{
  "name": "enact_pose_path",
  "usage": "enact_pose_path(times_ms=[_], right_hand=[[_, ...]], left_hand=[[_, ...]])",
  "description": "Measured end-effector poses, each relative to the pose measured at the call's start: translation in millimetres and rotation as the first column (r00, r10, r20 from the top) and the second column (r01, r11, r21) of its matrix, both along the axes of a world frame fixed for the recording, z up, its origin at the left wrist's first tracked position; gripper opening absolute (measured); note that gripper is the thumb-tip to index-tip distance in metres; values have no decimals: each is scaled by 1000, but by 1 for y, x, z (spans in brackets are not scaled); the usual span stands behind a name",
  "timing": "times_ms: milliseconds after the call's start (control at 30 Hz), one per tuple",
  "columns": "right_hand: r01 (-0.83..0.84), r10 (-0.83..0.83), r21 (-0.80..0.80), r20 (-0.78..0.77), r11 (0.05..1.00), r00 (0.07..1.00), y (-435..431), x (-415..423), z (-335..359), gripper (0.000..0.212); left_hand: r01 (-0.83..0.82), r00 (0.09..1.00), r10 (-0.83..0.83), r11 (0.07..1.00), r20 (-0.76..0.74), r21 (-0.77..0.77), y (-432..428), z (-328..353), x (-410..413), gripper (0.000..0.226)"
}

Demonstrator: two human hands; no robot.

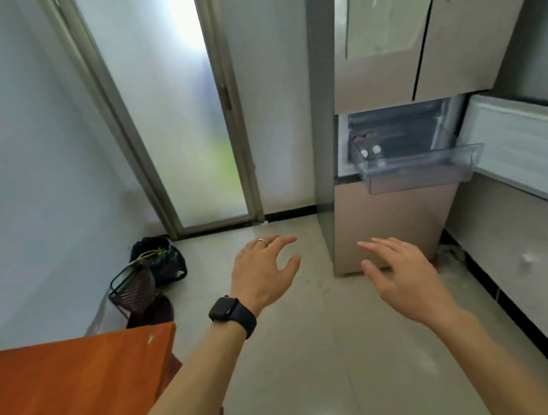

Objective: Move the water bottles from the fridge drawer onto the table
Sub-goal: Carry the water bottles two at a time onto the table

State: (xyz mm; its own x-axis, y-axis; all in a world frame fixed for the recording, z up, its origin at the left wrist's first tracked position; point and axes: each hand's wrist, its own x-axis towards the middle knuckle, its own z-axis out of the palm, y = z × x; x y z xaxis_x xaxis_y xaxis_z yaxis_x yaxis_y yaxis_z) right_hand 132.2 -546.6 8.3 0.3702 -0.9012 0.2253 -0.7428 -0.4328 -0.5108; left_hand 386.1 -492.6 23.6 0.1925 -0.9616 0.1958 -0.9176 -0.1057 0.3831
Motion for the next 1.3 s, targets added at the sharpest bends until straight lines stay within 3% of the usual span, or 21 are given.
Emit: enact_pose_path(times_ms=[500,800,1000,1200,1300], right_hand=[[153,-149,104,-46,983,988,-297,-59,-4,44],[193,-185,146,-69,970,980,-446,-91,-19,46],[110,-105,254,-34,961,994,-559,-114,-53,47],[-20,37,362,-41,932,998,-667,-126,-84,48],[-113,161,386,-96,916,982,-712,-124,-100,49]], left_hand=[[240,966,-237,971,-107,16,-361,-17,-72,44],[283,955,-274,957,-115,67,-521,-23,-104,45],[206,948,-153,963,-278,175,-615,-70,-132,48],[56,916,79,945,-392,323,-691,-101,-168,48],[-25,837,235,918,-493,395,-720,-114,-182,47]])
